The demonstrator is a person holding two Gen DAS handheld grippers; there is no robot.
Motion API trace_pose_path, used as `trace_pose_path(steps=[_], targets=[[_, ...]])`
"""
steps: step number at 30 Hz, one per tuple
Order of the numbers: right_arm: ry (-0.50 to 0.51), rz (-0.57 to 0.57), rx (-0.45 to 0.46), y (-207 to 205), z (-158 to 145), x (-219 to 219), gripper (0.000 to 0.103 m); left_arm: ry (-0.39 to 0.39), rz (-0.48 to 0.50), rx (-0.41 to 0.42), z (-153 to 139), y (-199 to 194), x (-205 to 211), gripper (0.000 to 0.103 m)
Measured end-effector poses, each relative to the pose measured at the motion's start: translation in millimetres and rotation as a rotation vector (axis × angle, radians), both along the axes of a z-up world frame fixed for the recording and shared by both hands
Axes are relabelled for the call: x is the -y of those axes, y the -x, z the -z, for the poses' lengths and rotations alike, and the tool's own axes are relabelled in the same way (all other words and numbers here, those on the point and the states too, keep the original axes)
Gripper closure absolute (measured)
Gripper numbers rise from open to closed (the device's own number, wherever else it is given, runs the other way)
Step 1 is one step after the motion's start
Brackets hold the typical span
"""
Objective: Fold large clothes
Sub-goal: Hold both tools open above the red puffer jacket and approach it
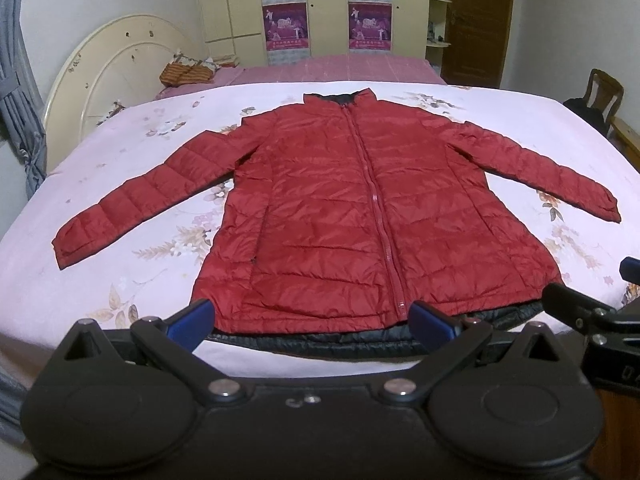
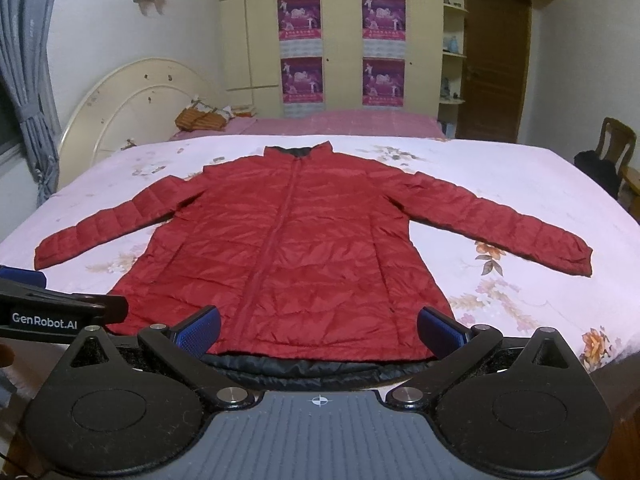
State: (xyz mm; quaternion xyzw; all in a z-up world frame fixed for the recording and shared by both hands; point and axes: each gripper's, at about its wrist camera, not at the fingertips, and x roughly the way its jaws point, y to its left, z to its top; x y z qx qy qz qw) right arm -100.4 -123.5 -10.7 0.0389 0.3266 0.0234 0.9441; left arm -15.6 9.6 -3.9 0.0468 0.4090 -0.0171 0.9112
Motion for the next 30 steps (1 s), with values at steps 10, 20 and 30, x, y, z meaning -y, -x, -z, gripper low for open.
trace_pose_path(steps=[10,20,30], targets=[[0.001,-0.002,-0.005,2,1,-2,0.000,0.000,0.005,-0.006,2,0,0,0.000],[0.009,-0.007,-0.024,0,6,-7,0.000,-0.001,0.012,-0.024,6,0,-1,0.000],[0.024,-0.007,-0.061,2,13,-11,0.000,-0.005,0.026,-0.053,12,1,1,0.000]])
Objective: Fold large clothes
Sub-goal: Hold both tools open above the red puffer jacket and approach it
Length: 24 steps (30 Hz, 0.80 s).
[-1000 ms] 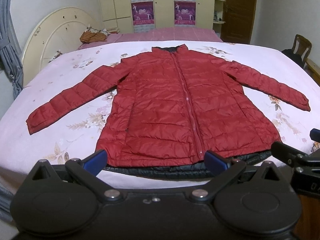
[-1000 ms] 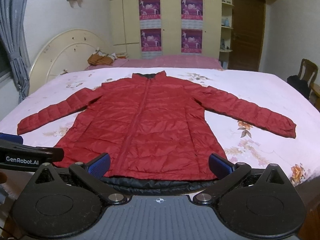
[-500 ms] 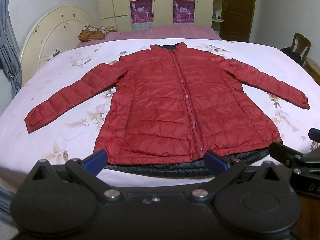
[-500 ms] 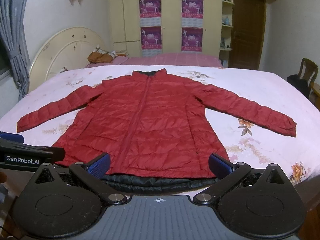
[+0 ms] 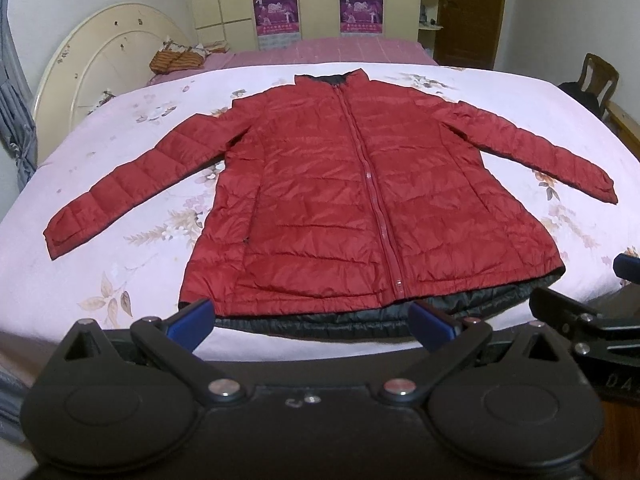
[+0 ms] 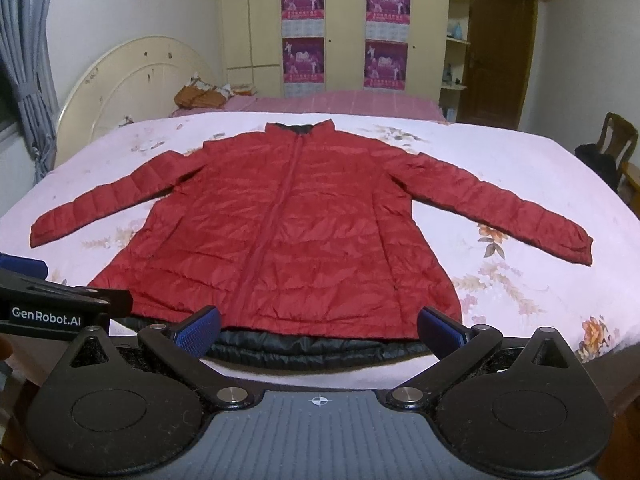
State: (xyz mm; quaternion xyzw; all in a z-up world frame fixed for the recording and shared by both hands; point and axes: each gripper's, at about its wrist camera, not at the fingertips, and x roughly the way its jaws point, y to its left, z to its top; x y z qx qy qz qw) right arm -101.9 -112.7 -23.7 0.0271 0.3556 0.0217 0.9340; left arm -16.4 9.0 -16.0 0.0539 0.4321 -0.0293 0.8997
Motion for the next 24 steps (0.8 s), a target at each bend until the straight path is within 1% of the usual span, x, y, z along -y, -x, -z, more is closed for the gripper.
trace_pose_path(steps=[17,24], targets=[[-0.015,0.020,0.005,-0.6,-1.0,4.3,0.000,-0.005,0.004,-0.006,1.5,-1.7,1.7,0.000],[-0.011,0.029,0.020,-5.2,-2.8,8.0,0.000,0.001,-0.007,-0.006,0.1,-8.7,-0.4,0.000]])
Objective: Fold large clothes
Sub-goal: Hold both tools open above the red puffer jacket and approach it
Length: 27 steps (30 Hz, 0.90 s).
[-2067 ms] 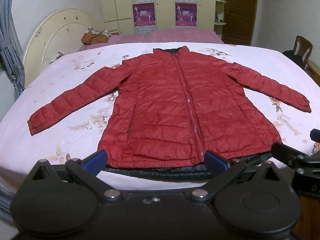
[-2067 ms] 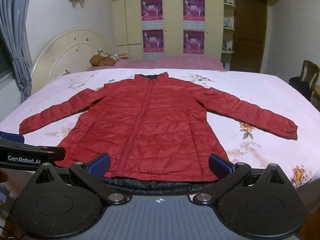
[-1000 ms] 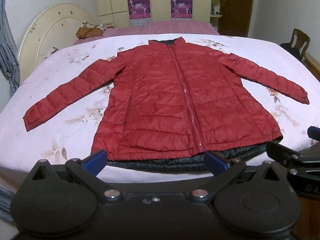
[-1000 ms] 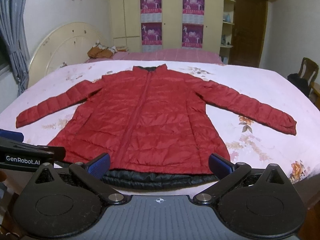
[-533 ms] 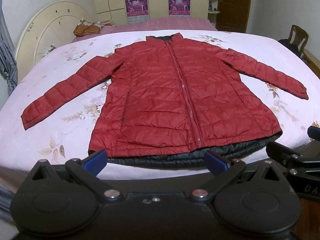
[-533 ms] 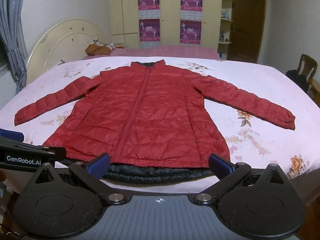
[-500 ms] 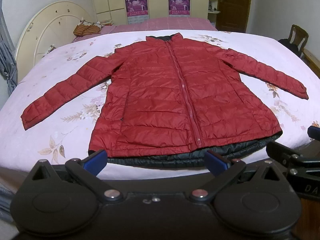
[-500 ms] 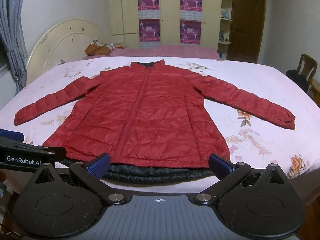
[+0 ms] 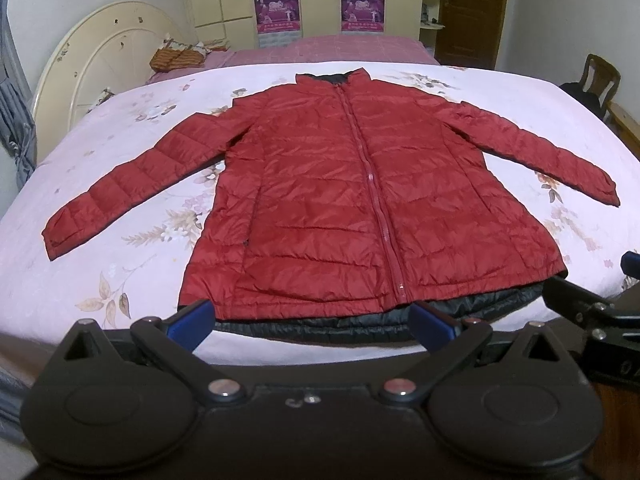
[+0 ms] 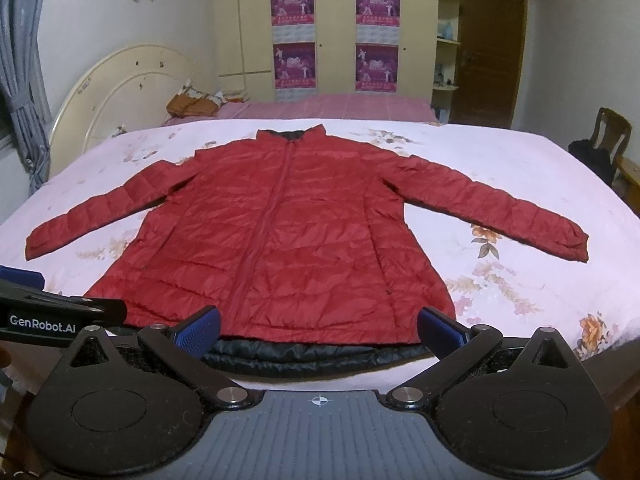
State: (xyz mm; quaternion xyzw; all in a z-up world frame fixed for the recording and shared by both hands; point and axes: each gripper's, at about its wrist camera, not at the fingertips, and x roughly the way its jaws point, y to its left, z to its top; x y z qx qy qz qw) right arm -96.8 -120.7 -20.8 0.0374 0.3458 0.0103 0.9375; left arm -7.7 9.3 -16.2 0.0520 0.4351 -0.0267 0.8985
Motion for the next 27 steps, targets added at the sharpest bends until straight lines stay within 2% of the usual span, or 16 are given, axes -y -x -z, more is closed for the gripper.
trace_pose_path(steps=[14,27], targets=[[0.007,0.051,0.014,-26,1,12,0.000,0.003,-0.009,-0.007,4,-32,-7,0.000],[0.015,0.164,0.019,-93,7,16,0.000,-0.001,0.014,-0.016,17,-120,-25,0.000]])
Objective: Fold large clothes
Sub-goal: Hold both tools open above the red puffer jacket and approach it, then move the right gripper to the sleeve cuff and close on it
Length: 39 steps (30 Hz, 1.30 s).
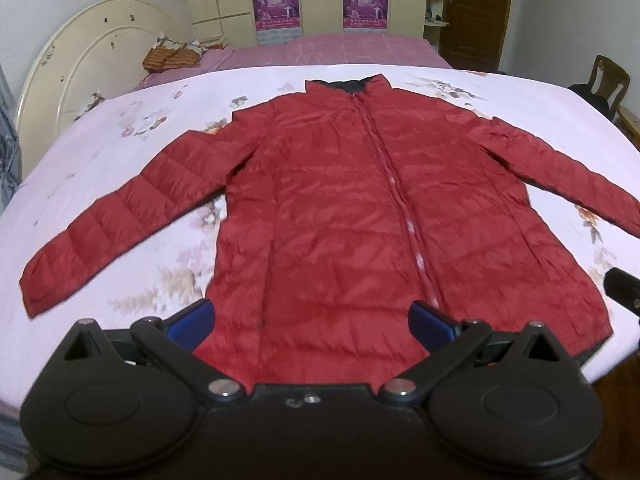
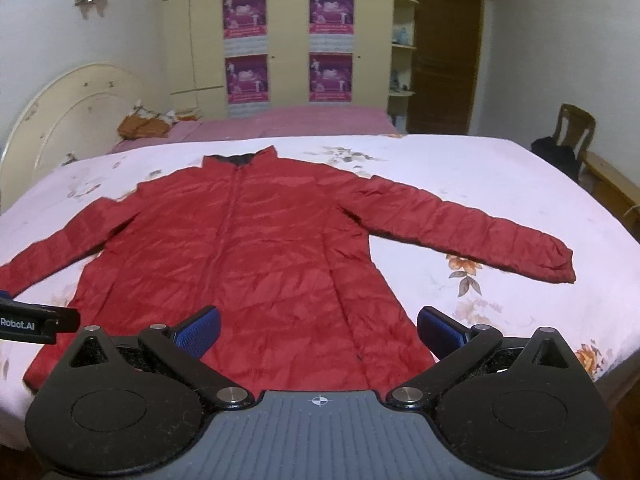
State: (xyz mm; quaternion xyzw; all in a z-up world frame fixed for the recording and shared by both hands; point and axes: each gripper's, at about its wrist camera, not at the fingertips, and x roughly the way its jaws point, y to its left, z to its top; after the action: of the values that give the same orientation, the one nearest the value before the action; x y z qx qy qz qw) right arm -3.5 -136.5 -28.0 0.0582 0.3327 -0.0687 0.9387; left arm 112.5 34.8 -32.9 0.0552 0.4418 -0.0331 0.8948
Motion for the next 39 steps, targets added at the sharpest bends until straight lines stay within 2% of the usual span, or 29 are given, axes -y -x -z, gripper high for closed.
trace_pose_path(steps=[11,18,27,34,39], targets=[[-0.005,0.135,-0.017,-73,7,-9,0.000,-0.002,0.064,-0.018,16,-91,-22,0.000],[0.011,0.204,-0.026,-98,15,3,0.000,0.006,0.065,-0.028,30,-132,-26,0.001],[0.009,0.274,-0.038,-123,36,75,0.000,-0.003,0.014,-0.044,54,-168,-10,0.001],[0.009,0.305,-0.062,-141,61,160,0.000,0.027,-0.061,-0.039,72,-192,20,0.002],[0.011,0.354,-0.088,-149,79,225,0.000,0.010,-0.092,-0.024,89,-213,46,0.004]])
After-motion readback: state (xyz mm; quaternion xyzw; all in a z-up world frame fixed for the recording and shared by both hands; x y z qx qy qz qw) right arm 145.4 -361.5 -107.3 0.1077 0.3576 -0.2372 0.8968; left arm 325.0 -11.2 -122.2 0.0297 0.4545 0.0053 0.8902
